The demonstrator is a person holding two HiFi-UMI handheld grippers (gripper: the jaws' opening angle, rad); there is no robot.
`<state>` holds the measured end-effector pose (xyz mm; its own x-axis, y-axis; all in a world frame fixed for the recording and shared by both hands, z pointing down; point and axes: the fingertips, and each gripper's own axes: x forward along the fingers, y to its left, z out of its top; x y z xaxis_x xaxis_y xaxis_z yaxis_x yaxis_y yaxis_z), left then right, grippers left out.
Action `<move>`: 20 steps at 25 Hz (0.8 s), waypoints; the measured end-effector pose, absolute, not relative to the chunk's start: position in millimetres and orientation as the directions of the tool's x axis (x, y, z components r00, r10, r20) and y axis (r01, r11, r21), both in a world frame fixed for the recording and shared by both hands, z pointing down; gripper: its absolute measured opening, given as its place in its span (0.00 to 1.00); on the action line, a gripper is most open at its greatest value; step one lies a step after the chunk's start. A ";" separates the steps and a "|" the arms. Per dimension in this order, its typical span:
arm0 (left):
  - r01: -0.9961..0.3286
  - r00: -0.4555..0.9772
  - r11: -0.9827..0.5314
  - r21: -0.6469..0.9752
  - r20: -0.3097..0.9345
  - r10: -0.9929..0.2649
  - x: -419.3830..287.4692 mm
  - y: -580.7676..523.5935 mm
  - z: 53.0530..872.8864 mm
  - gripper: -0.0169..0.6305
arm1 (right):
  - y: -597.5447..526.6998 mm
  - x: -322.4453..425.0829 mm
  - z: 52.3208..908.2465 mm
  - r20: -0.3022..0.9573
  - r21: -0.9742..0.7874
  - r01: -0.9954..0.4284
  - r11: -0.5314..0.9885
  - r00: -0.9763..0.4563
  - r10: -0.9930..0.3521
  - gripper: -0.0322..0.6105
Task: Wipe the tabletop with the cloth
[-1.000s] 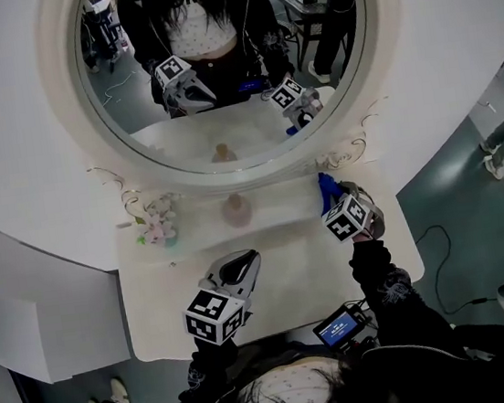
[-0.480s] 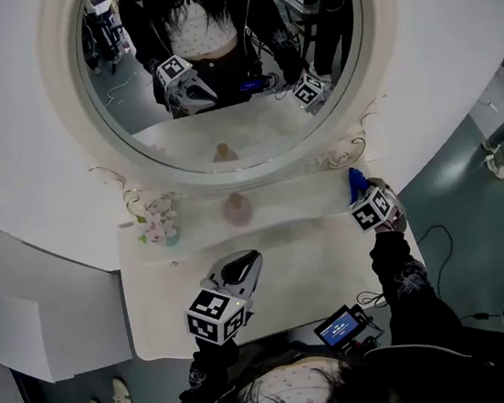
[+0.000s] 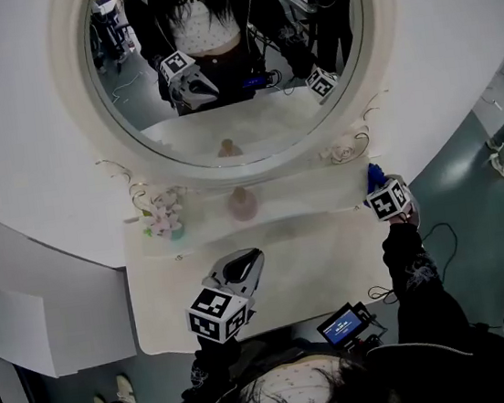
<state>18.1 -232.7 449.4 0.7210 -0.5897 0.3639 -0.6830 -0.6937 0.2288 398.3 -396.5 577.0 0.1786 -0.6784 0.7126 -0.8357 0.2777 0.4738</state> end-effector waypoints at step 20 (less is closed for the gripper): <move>-0.650 0.749 -0.729 0.217 0.348 -0.564 42.6 -145.7 447.9 0.03 | -276.0 322.9 503.6 0.613 0.233 -0.924 0.303 -0.102 -0.783 0.17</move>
